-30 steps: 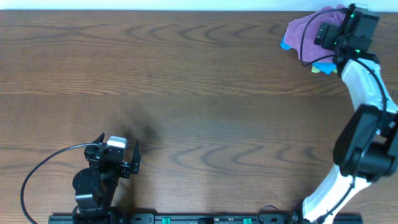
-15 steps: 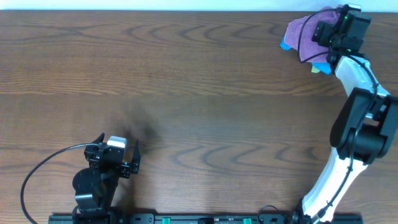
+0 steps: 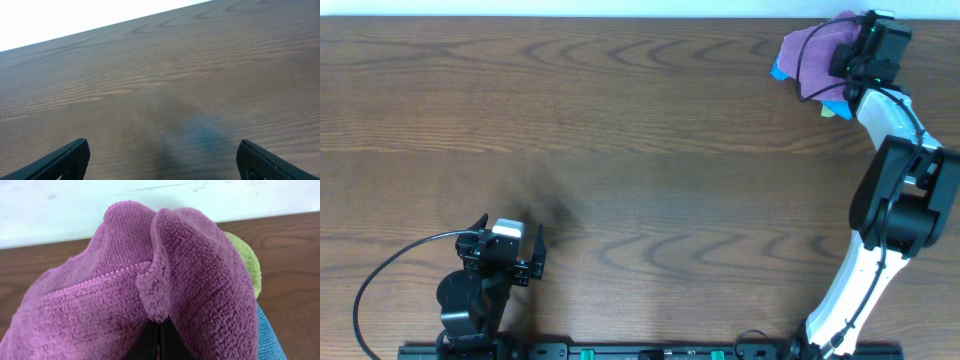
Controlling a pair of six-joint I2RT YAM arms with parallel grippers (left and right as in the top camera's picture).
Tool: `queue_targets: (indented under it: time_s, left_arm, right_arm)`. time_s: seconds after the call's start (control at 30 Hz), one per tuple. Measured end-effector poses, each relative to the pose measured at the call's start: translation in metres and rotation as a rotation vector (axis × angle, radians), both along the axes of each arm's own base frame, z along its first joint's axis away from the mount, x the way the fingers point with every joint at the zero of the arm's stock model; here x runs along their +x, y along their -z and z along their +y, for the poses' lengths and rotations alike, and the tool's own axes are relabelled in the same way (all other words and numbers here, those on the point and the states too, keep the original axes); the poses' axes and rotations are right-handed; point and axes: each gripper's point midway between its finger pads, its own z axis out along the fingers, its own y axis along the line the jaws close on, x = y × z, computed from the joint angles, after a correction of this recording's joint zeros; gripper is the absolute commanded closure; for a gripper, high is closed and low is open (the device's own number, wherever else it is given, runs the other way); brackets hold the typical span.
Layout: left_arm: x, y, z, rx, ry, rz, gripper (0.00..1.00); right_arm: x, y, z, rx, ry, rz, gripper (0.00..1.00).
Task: Fold the cloth
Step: 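Grasp the purple towel on top of the pile with the right gripper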
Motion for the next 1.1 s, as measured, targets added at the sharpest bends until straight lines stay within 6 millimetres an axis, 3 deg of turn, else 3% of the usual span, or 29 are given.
queue_targets:
  time_s: [0.17,0.33,0.43,0.63,0.77,0.83,0.97,1.1]
  left_arm:
    - [0.000,0.000,0.000,0.000,0.000,0.000,0.05]
    - [0.000,0.000,0.000,0.000,0.000,0.000,0.05]
    - [0.000,0.000,0.000,0.000,0.000,0.000,0.05]
    - [0.000,0.000,0.000,0.000,0.000,0.000,0.05]
    - [0.000,0.000,0.000,0.000,-0.001,0.000,0.05]
    - [0.000,0.000,0.000,0.000,0.000,0.000,0.05]
    - [0.000,0.000,0.000,0.000,0.000,0.000,0.05]
    - [0.000,0.000,0.000,0.000,0.000,0.000,0.05]
  right_arm:
    - [-0.004,-0.009,0.007,-0.026,-0.029,0.025,0.99]
    - [-0.005,-0.062,0.025,-0.071,-0.069,-0.033,0.98]
    - [-0.009,-0.082,0.030,-0.079,-0.077,-0.041,0.99]
    - [-0.027,-0.059,0.040,-0.049,-0.092,0.090,0.98]
    - [-0.045,-0.064,0.074,-0.034,-0.151,0.166,0.98]
    - [-0.059,-0.083,0.098,-0.033,-0.193,0.186,0.98]
    - [-0.095,-0.143,0.142,-0.039,-0.278,0.165,0.98]
    - [-0.145,-0.179,0.167,-0.016,-0.343,0.193,0.98]
